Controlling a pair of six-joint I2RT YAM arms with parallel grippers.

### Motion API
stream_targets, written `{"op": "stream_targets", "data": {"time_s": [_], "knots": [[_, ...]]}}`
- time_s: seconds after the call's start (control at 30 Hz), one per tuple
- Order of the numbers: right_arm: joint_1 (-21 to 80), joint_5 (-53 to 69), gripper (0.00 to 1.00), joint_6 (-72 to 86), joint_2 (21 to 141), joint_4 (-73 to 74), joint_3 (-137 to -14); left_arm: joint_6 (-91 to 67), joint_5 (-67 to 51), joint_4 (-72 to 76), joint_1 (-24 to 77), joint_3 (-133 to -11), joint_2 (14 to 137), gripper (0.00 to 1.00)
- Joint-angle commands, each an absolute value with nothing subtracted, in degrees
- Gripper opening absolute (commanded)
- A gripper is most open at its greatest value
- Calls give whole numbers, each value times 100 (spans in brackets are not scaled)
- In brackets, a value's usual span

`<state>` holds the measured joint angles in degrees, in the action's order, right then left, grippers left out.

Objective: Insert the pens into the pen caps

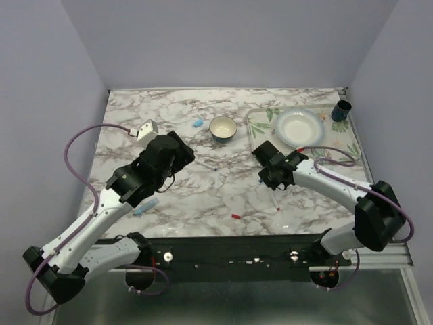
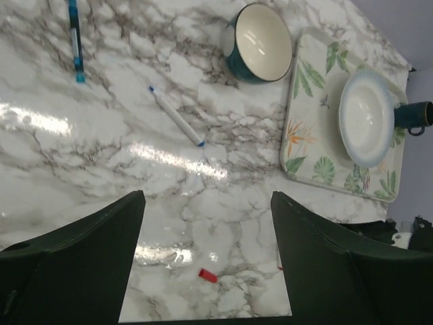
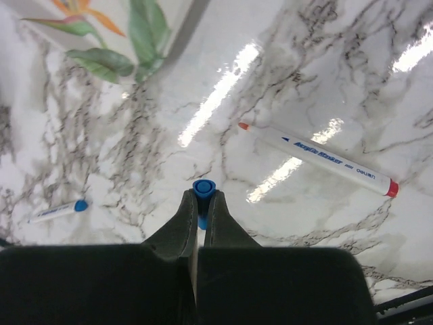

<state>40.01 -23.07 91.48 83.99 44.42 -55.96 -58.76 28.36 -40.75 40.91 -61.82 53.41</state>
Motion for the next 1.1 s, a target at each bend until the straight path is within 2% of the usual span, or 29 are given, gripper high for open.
{"op": "stream_targets", "data": {"time_s": [0.0,0.1,0.2,0.37,0.5,1.07], "knots": [[3990,-2786,1,7904,7798,4175,-5625,-7872,1550,-4675,3719,-6160,6157,82],[3990,-2873,1,7560,7402,4035,-5441,-8138,1170,-5062,3446,-6486,7053,77],[3990,-3032,1,7305,6874,3964,-5283,-8244,713,-4782,3261,-6539,7722,75],[3990,-3208,1,7146,6154,3937,-5054,-8806,1115,-5088,3226,-7187,8673,72],[3990,-3313,1,7084,5836,3832,-4826,-8965,932,-5011,3138,-7541,9516,67],[3990,-3603,1,6847,5397,3806,-4702,-9765,1064,-5036,3111,-8279,11197,57]]}}
